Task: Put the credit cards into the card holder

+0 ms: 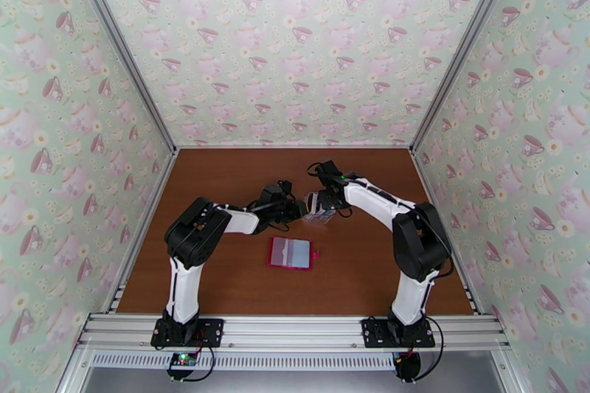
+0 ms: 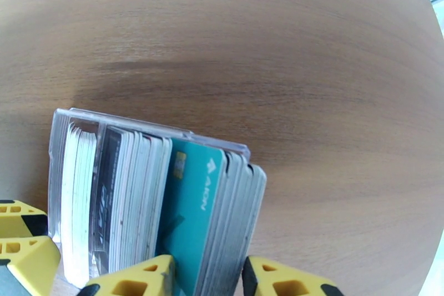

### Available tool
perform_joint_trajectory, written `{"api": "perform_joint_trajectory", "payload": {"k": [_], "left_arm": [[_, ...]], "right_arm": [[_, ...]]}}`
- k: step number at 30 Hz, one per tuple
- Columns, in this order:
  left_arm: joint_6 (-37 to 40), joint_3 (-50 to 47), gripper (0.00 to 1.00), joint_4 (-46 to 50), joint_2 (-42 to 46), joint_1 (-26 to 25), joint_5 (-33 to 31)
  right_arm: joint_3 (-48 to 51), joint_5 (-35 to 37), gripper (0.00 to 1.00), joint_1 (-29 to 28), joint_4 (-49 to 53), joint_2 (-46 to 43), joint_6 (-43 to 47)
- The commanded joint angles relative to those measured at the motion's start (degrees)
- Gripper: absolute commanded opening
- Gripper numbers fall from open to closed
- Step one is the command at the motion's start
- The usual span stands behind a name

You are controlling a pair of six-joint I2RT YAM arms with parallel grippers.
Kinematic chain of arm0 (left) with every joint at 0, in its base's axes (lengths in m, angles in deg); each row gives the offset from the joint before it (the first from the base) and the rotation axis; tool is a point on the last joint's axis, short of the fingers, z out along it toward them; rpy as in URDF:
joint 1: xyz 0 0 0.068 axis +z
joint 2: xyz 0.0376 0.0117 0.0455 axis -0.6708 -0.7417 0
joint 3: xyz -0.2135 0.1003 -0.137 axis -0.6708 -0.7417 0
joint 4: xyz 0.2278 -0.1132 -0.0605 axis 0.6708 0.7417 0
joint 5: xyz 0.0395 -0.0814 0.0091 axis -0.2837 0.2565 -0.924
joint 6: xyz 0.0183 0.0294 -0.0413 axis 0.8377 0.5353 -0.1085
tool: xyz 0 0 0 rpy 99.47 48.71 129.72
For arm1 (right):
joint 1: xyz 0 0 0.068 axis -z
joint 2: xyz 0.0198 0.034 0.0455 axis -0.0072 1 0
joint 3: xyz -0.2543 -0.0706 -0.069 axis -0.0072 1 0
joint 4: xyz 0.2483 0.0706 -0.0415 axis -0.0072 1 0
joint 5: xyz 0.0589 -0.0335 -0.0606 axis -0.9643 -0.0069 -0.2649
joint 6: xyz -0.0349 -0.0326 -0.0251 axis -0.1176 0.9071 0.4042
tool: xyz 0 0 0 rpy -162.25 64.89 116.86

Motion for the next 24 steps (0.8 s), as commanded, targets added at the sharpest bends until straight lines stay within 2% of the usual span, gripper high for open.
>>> {"api": "perform_joint_trajectory", "payload": {"k": [1,7,24], "left_arm": [[-0.6,-2.0,0.34,5.6,-1.5,-0.4,-0.5],[-0.7,-2.1,0.34,5.8,-1.3,-0.4,-0.5],[-0.6,-2.5,0.35,5.9,-1.1,0.0,-0.6]], "right_arm": [[-2.2,6.2,0.43,-0.5,4.0,1.4,0.1],[-4.1,9.0,0.42,-1.2,6.3,2.7,0.9],[-4.1,5.7,0.18,-1.0,5.8,2.5,1.1]]}}
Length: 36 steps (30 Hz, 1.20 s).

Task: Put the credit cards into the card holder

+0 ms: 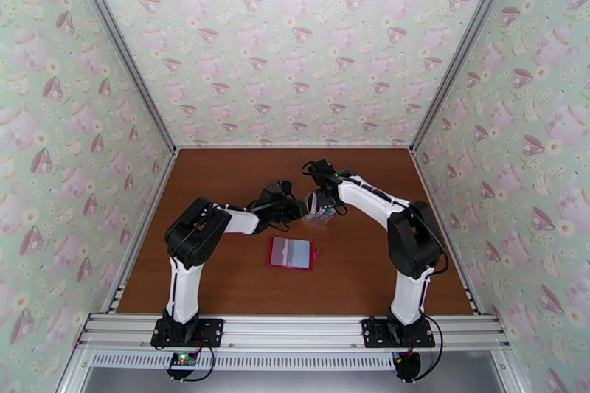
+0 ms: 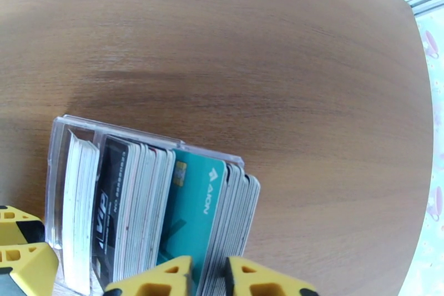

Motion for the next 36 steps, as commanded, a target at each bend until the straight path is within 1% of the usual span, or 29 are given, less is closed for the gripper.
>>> {"api": "perform_joint_trajectory", "payload": {"k": [1,2,8,11,12,13,14,15,17,18,28,36], "left_arm": [[-0.6,-2.5,0.35,5.9,-1.1,0.1,-0.6],[-0.6,-2.5,0.35,5.8,-1.1,0.2,-0.6],[-0.7,-2.5,0.34,5.7,-0.9,0.2,-0.6],[-0.7,-2.5,0.34,5.6,-0.9,0.1,-0.5],[-0.7,-2.5,0.35,5.6,-0.8,0.1,-0.5],[-0.7,-2.5,0.34,5.5,-0.8,0.1,-0.5],[-0.7,-2.5,0.35,5.5,-0.9,0.1,-0.4],[-0.7,-2.5,0.35,5.4,-0.9,0.1,-0.3],[-0.7,-2.5,0.35,5.4,-0.8,0.1,-0.3],[-0.7,-2.5,0.35,5.4,-0.9,0.2,-0.3],[-0.9,-2.6,0.35,5.2,-1.1,0.2,-0.2],[-1.0,-2.6,0.35,5.2,-1.2,0.2,-0.3]], "right_arm": [[-0.5,1.1,0.17,0.7,2.8,0.9,0.4],[-0.5,1.2,0.14,0.7,2.9,0.8,0.4],[-0.6,1.3,0.06,0.9,3.1,-0.1,0.7],[-0.7,0.9,0.06,0.8,3.3,-0.9,0.5],[-0.3,-0.2,0.08,0.7,2.8,-1.5,0.4],[0.3,-1.3,0.16,0.6,2.2,-2.2,0.1],[1.0,-2.5,0.26,0.5,1.4,-3.0,-0.2],[1.8,-3.5,0.31,0.3,0.7,-3.8,-0.5],[3.2,-4.7,0.38,0.0,-0.4,-4.9,-1.3],[3.7,-4.9,0.4,-0.2,-0.8,-5.4,-1.6],[6.1,-4.9,0.41,-0.3,-1.6,-4.1,-2.2],[5.2,-1.5,0.39,0.2,-0.6,-2.8,-1.5]]}}
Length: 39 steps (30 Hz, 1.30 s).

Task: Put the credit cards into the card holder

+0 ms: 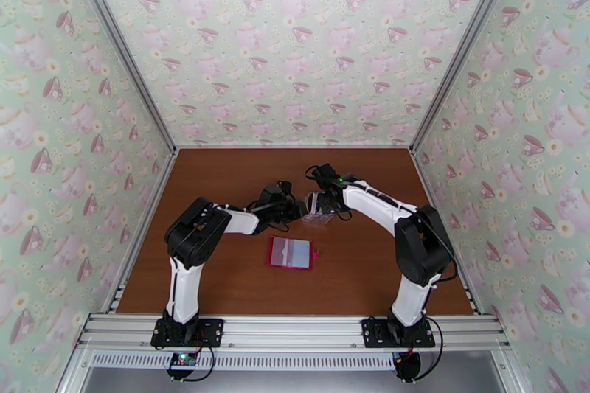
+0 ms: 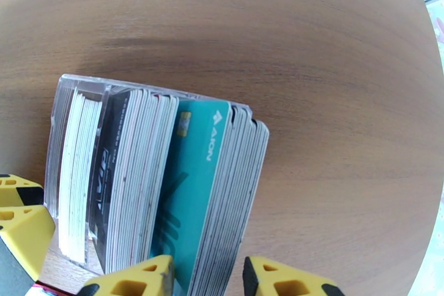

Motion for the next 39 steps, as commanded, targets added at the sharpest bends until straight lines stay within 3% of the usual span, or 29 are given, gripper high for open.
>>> {"api": "perform_joint_trajectory", "payload": {"k": [1,14,20,33,39], "left_arm": [[-0.5,-2.3,0.35,5.8,-1.1,0.1,-0.4],[-0.7,-2.4,0.35,5.8,-1.1,0.5,-0.6],[-0.8,-2.5,0.35,5.7,-1.3,0.6,-0.4],[-1.0,-2.3,0.35,5.5,-1.9,0.6,0.0],[-1.1,-2.3,0.35,5.2,-2.1,0.5,0.2]], "right_arm": [[-0.7,2.9,0.39,0.2,0.8,1.3,-0.1],[-4.0,4.4,0.31,1.9,3.6,-0.1,2.1],[-3.4,1.3,0.28,2.4,2.8,0.1,2.5],[-2.9,-2.6,0.04,2.2,1.9,0.2,3.0],[-2.8,-3.2,0.0,1.8,1.5,-0.7,3.1]]}}
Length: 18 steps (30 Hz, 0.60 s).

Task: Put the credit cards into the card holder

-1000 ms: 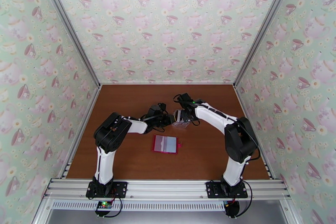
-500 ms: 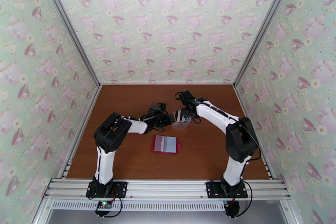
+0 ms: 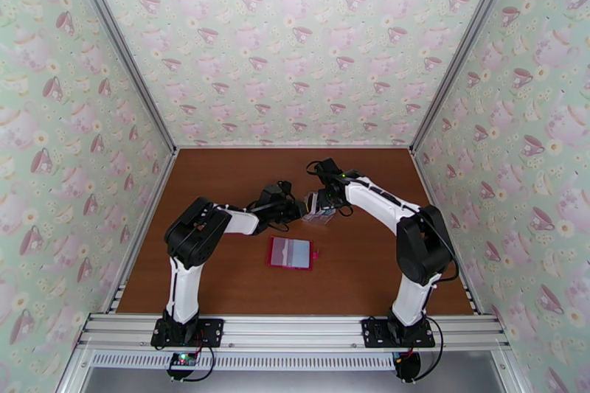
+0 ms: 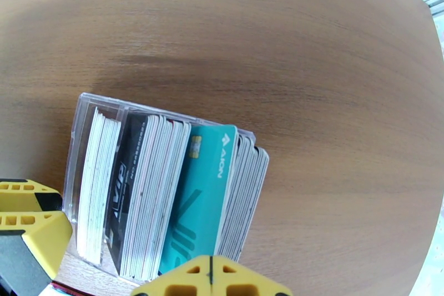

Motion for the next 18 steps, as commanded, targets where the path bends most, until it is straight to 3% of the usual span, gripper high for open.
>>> {"api": "perform_joint_trajectory", "payload": {"k": [1,14,18], "left_arm": [[-0.8,-2.1,0.35,5.5,-2.1,0.4,0.3],[-0.9,-2.1,0.35,5.4,-2.0,0.4,0.7],[-0.9,-2.1,0.35,5.4,-1.9,0.4,0.8]], "right_arm": [[-0.1,-0.2,0.0,0.3,0.6,-1.1,0.4],[0.9,-5.8,0.01,-0.3,-1.6,-2.6,0.5],[0.2,-1.7,0.24,-0.3,-0.2,-0.9,-0.2]]}}
